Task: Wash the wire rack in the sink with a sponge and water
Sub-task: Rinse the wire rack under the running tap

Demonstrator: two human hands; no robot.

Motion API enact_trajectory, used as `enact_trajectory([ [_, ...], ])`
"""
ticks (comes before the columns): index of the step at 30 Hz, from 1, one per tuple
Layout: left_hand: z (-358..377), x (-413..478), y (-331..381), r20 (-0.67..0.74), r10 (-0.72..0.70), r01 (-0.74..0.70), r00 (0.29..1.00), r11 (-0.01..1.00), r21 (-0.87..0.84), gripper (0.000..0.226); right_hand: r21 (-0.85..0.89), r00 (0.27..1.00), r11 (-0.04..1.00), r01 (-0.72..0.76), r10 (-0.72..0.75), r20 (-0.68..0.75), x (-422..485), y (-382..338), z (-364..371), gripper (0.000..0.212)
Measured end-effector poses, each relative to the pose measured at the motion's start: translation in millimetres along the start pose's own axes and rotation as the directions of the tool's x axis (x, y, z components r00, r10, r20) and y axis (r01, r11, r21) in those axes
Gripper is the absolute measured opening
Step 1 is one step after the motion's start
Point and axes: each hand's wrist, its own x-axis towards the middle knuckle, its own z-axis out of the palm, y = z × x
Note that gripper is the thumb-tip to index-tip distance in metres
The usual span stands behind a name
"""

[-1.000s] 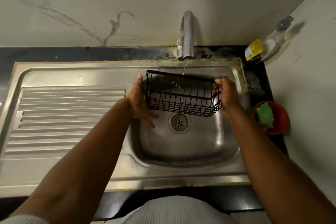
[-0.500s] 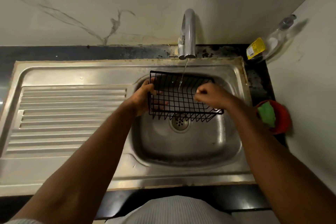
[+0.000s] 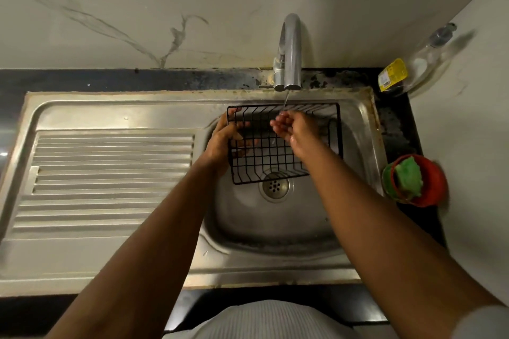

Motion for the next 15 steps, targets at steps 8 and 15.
enact_trajectory([
  [8, 7.3, -1.6, 3.5, -0.122, -0.032, 0.02, 0.992, 0.995, -0.095, 0.051, 0.296, 0.957, 0.944, -0.145, 0.058, 0.283, -21.9, 4.2, 24.9, 0.019],
  [15, 17.9, -2.4, 3.2, -0.026, -0.058, 0.056, 0.998, 0.997, -0.046, 0.045, -0.375, 0.827, 0.894, -0.244, 0.394, 0.402, -35.9, 15.1, 14.2, 0.039],
])
